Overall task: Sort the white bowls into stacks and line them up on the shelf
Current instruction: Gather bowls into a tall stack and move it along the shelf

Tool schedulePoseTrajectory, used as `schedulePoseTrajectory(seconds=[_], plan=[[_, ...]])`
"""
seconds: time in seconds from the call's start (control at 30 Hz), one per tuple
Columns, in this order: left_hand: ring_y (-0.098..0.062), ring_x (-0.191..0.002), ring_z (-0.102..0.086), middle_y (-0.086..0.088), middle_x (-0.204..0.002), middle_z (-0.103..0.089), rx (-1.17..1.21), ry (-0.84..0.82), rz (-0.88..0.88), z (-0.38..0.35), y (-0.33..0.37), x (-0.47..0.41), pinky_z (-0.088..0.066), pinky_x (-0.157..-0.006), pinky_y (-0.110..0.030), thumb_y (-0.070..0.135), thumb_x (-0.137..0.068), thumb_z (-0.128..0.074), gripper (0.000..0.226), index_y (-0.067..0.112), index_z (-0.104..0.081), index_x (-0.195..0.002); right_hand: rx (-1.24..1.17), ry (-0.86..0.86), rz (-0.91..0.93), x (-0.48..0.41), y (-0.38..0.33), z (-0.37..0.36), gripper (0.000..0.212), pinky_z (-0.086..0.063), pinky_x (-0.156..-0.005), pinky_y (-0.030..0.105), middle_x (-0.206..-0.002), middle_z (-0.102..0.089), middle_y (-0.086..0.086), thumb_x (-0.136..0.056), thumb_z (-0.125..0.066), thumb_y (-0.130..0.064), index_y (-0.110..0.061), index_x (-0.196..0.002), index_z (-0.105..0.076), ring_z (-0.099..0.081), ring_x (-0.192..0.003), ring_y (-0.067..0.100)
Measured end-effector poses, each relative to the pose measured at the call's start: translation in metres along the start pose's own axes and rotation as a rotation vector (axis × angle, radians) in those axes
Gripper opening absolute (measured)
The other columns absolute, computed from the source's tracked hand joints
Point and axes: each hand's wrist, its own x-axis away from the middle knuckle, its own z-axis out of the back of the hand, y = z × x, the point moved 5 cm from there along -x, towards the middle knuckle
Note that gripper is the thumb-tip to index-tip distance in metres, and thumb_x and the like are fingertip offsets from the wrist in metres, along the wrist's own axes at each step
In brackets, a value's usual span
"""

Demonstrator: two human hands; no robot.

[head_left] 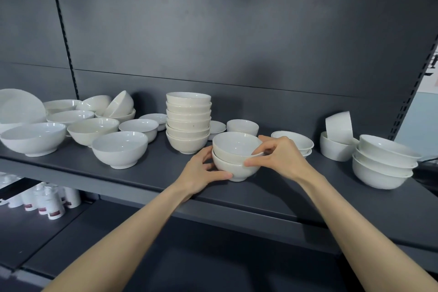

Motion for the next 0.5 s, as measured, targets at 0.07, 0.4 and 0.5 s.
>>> schedulePoseTrajectory(seconds=[0.07, 0.4, 0.5], plan=[[-0.007, -0.105, -0.064, 0.011, -0.125, -0.06, -0.007, 0.002, 0.001, 0.0, 0.0, 0.0, -0.052, -0.077, -0.014, 0.003, -0.069, -0.082, 0.071, 0.027, -0.048, -0.126, 0.001, -0.011, 0.009, -0.001, 0.002, 0.0, 0.033, -0.044, -0.073, 0.036, -0.088, -0.062, 0.017, -0.05, -0.087, -0.041, -0.016, -0.066, -0.075, -0.054, -0.076, 0.022], [-0.015, -0.1, -0.068, -0.002, -0.119, -0.065, -0.065, -0.001, 0.072, 0.001, -0.002, 0.0, -0.055, -0.083, -0.023, 0.008, -0.069, -0.084, 0.067, 0.016, -0.051, -0.127, -0.138, -0.039, -0.213, 0.008, 0.021, -0.01, 0.111, -0.039, -0.108, 0.035, -0.145, -0.041, -0.006, -0.065, -0.087, -0.028, -0.012, -0.151, -0.018, -0.043, -0.132, 0.015], [-0.02, -0.101, -0.068, -0.004, -0.116, -0.068, -0.07, 0.002, 0.067, 0.001, 0.0, 0.001, -0.055, -0.087, -0.028, 0.006, -0.069, -0.083, 0.059, 0.016, -0.056, -0.121, -0.239, 0.001, -0.19, 0.011, 0.016, -0.013, 0.067, -0.054, -0.092, 0.043, -0.124, -0.061, -0.005, -0.072, -0.082, -0.019, -0.013, -0.13, -0.05, -0.06, -0.108, 0.014]])
